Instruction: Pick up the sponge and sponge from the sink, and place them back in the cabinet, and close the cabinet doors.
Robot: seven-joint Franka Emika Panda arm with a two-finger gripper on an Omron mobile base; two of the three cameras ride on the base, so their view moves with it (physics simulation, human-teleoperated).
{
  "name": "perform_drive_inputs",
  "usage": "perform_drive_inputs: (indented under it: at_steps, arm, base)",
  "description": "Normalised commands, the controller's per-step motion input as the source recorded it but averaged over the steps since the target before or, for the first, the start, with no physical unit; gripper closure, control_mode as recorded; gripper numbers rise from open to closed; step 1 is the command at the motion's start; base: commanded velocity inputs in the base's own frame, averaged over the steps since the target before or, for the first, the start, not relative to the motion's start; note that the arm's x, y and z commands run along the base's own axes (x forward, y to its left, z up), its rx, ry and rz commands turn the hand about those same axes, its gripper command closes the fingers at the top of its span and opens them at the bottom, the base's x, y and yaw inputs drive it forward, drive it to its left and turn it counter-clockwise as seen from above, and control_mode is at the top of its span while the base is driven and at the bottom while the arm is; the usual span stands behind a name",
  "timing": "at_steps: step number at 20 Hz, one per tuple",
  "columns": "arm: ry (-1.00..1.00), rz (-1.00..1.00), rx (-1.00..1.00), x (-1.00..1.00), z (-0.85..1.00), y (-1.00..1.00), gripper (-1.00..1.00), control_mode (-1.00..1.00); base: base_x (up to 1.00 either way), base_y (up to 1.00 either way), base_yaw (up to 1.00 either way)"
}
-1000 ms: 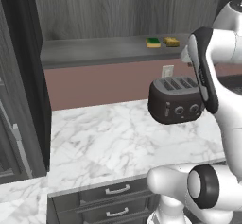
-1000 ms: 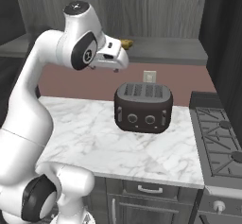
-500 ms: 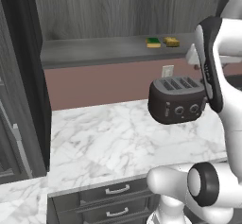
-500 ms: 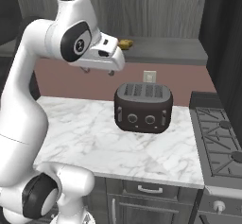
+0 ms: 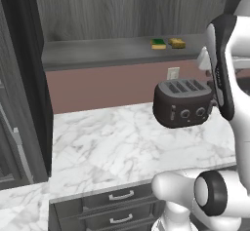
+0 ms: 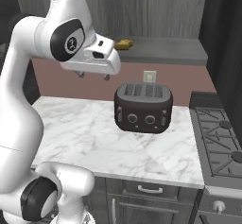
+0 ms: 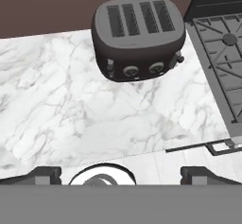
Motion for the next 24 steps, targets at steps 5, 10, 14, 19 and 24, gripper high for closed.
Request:
perform_drive_inputs:
  at_steps: [5, 10, 14, 19, 24]
  arm:
    - [0.02, 0.0, 0.0, -0.29, 0.0, 0.0, -1.0, -1.0]
    - [0.01, 0.0, 0.0, -0.23, 0.0, 0.0, -1.0, -1.0]
    - [0.0, 0.01, 0.0, -0.28, 0.0, 0.0, -1.0, -1.0]
    - [0.0, 0.03, 0.0, -0.33, 0.0, 0.0, -1.0, -1.0]
    - [0.0, 0.07, 0.0, -0.41, 0.0, -0.07, -1.0, -1.0]
  base:
    - [0.0, 0.0, 0.0]
    - [0.0, 0.0, 0.0]
    - [0.0, 0.0, 0.0]
    - [0.0, 0.0, 0.0]
    - [0.0, 0.0, 0.0]
